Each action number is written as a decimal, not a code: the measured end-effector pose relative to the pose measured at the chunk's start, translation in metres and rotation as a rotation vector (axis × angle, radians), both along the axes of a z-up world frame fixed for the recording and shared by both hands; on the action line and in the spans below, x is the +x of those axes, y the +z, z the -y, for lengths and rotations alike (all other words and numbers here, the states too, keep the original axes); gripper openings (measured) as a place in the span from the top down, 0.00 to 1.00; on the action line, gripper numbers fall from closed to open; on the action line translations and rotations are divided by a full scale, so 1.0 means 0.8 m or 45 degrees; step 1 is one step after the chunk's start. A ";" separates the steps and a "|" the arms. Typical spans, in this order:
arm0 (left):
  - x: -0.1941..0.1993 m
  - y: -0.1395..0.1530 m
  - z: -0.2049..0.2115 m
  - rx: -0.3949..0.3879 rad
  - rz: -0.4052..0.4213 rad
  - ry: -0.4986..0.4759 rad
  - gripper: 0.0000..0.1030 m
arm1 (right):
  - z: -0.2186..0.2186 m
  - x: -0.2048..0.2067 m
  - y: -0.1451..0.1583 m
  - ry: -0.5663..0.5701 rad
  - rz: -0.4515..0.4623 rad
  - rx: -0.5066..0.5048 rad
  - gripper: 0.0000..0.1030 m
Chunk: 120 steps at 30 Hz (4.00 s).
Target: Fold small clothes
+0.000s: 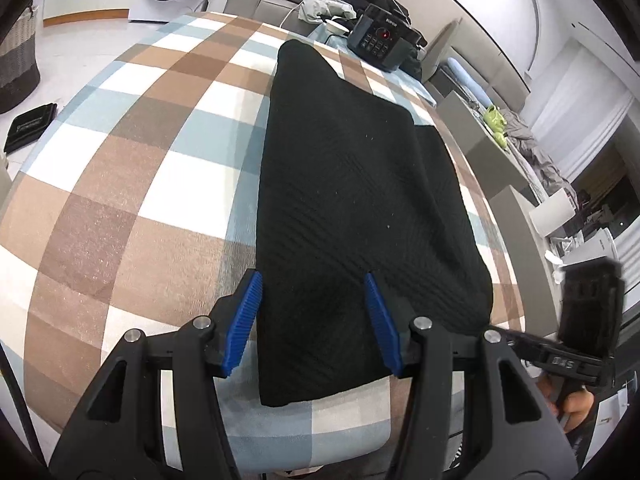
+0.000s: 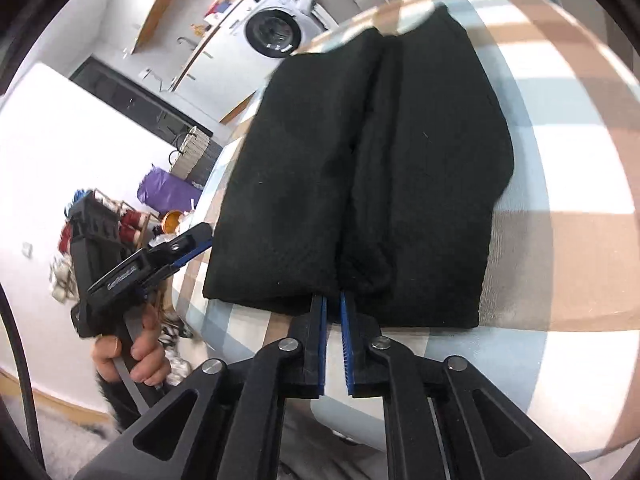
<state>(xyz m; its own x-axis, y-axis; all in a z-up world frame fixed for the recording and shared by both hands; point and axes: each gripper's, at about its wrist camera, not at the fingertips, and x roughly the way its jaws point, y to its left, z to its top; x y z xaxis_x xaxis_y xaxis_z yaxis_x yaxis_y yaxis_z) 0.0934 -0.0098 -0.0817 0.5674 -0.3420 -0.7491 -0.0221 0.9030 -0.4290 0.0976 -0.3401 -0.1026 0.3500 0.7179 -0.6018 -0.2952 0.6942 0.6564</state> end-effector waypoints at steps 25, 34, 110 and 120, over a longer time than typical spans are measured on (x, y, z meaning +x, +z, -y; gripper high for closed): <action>0.007 -0.025 0.004 0.062 -0.066 -0.022 0.51 | -0.004 0.007 -0.001 0.019 0.016 -0.035 0.83; 0.008 0.001 0.017 0.099 0.014 -0.054 0.51 | 0.005 -0.014 -0.036 -0.068 -0.092 0.031 0.77; 0.012 -0.013 0.000 0.073 -0.034 -0.017 0.51 | -0.044 -0.002 -0.007 -0.007 0.196 -0.170 0.90; -0.005 -0.015 0.003 0.090 -0.038 -0.010 0.51 | -0.029 0.022 -0.008 0.056 -0.015 -0.219 0.92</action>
